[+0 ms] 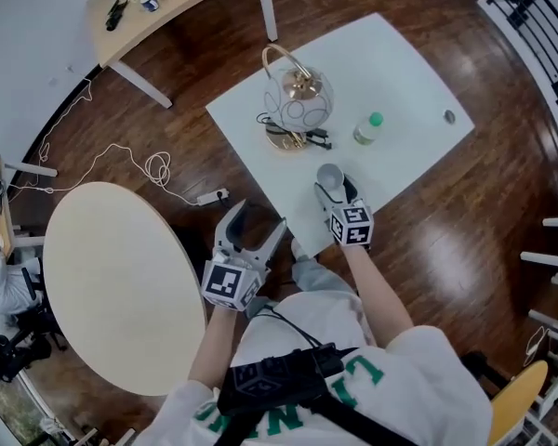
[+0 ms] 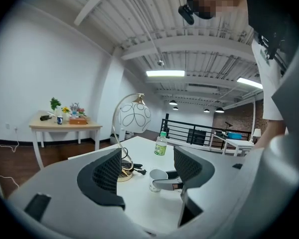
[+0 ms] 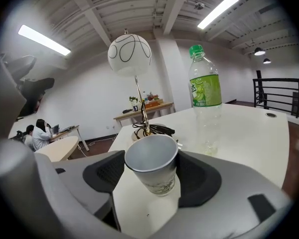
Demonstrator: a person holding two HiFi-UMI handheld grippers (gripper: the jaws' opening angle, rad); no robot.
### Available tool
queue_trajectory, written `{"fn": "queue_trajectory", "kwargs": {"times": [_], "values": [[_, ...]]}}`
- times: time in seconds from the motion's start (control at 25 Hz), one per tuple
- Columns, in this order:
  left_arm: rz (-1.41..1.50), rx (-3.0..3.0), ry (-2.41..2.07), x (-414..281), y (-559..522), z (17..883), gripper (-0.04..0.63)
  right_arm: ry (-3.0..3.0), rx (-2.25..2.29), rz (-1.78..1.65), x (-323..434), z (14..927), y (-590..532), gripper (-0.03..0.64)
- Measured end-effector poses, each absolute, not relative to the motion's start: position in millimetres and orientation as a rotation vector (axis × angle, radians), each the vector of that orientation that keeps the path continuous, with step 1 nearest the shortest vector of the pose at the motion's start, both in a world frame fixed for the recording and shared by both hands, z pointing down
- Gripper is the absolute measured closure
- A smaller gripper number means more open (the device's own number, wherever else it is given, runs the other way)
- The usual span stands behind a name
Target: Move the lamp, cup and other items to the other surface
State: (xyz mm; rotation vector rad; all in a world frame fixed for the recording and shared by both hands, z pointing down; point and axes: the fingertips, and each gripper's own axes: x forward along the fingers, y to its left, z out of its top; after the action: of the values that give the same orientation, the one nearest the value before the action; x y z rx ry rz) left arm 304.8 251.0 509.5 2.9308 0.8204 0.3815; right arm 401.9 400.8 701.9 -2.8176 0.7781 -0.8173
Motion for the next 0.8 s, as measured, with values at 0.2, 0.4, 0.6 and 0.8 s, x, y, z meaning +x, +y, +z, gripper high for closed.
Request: {"fn": "queue_trajectory", "kwargs": {"times": [0.2, 0.4, 0.6, 0.8], "values": [[0.342, 2.943, 0.795, 292, 235, 499, 0.272, 0.832, -2.789, -0.756, 396, 668, 385, 0.276], [0.318, 2.927, 0.795, 273, 234, 488, 0.272, 0.913, -2.735, -0.663, 374, 635, 371, 0.276], [0.293, 2.906, 0.733, 247, 212, 464, 0.272, 1.034, -2.728, -0.637, 337, 602, 339, 0.276], [0.258, 2.980, 0.610, 213, 149, 472, 0.272, 1.165, -2.689, -0.653, 307, 593, 281, 0.276]]}}
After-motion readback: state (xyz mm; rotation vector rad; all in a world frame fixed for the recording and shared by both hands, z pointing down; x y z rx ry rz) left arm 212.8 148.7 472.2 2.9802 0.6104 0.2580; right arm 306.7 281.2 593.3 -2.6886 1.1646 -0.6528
